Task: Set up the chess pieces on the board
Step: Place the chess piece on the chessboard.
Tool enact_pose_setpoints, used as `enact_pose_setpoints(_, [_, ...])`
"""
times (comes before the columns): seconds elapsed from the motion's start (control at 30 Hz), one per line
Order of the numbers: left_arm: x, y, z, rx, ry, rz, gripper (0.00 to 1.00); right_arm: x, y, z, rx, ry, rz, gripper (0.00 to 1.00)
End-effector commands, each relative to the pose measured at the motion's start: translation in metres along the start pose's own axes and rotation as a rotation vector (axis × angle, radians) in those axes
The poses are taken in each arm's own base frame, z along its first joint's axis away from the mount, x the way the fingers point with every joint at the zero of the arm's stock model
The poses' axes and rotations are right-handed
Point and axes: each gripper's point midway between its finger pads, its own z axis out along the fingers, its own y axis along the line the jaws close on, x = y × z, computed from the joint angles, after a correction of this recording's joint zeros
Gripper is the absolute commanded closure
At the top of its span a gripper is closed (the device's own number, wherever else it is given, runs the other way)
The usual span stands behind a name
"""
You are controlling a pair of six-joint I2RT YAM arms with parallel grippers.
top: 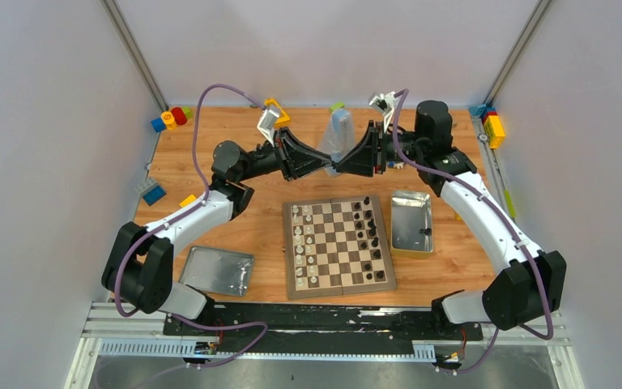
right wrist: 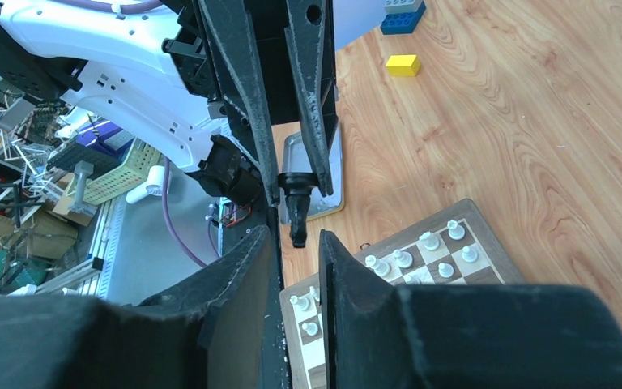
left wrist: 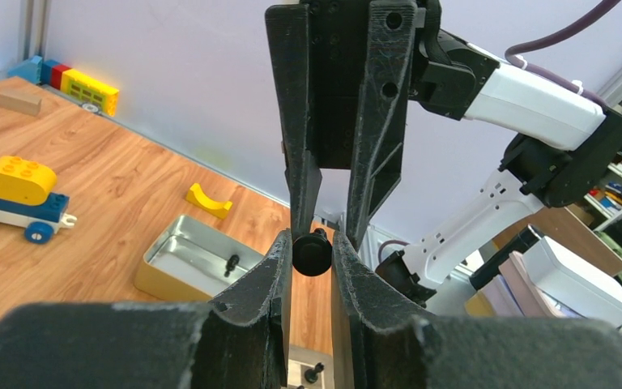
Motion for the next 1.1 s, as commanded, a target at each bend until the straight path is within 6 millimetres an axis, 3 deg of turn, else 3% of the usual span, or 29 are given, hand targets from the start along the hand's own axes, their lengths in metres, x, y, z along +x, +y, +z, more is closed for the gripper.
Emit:
enact_pose_setpoints(0.0, [-0.002,-0.005,0.003,0.023,-0.012,0.044,1.0,-0.013,0.008,0.001,-0.042,-0.015,-0.033,0.71])
enact_pose_setpoints(0.23, [0.0,-0.005,0.005,0.026,-0.006,0.046,1.0,-0.011,0.007,0.001,-0.046,-0.016,-0.028,0.72])
enact_pose_setpoints(0.47, [0.004,-0.002,0.006,0.02,0.002,0.051,1.0,-0.012,0.008,0.002,-0.054,-0.013,-0.02,0.8])
enact_pose_setpoints(0.77, [0.008,-0.001,0.006,0.015,0.013,0.065,0.96,-0.012,0.008,0.001,-0.042,-0.015,-0.041,1.0])
enact_pose_setpoints(0.87, [0.011,-0.002,0.004,0.017,0.036,0.095,0.78,-0.011,0.006,-0.005,-0.001,-0.01,-0.075,1.0])
enact_pose_setpoints(0.97, [0.011,-0.002,-0.001,0.009,0.069,0.167,0.48,-0.002,0.006,-0.015,0.04,0.018,-0.126,1.0])
enact_pose_setpoints(1.07, [0.004,-0.001,-0.015,-0.016,0.082,0.2,0.28,0.021,0.006,-0.028,0.089,0.092,-0.172,1.0])
